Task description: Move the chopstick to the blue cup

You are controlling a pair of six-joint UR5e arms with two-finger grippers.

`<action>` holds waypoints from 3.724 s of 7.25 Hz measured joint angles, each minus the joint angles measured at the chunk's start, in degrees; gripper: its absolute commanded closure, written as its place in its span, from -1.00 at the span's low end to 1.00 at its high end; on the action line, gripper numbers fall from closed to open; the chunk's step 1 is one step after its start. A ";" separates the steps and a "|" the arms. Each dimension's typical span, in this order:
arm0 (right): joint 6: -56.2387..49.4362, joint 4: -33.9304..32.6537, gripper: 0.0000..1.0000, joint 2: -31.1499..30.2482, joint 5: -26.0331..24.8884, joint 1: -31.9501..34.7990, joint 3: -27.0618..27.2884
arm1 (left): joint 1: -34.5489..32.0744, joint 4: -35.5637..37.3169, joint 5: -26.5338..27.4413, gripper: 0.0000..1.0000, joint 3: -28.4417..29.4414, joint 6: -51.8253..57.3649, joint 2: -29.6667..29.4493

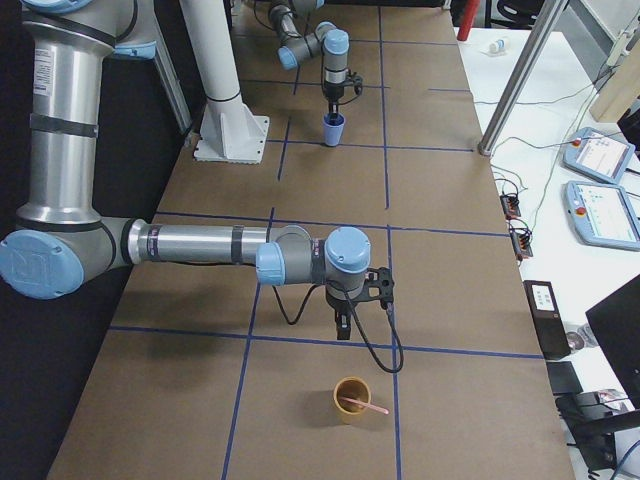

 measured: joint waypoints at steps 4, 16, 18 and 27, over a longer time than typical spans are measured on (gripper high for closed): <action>-0.01 0.08 -1.00 0.36 0.00 0.00 0.51 | -1.62 3.44 -0.76 -1.00 -3.70 1.52 0.39; -3.07 0.22 -1.00 -1.27 -2.68 8.74 -0.86 | -58.94 12.13 -21.75 -1.00 -1.78 92.74 37.67; 5.93 8.72 -1.00 -0.49 -4.30 11.06 -5.43 | -60.17 6.76 -21.79 -1.00 -0.06 93.96 40.04; 22.31 38.86 0.87 7.27 -11.94 11.18 -29.73 | -60.39 4.81 -22.75 -1.00 -2.08 94.08 42.25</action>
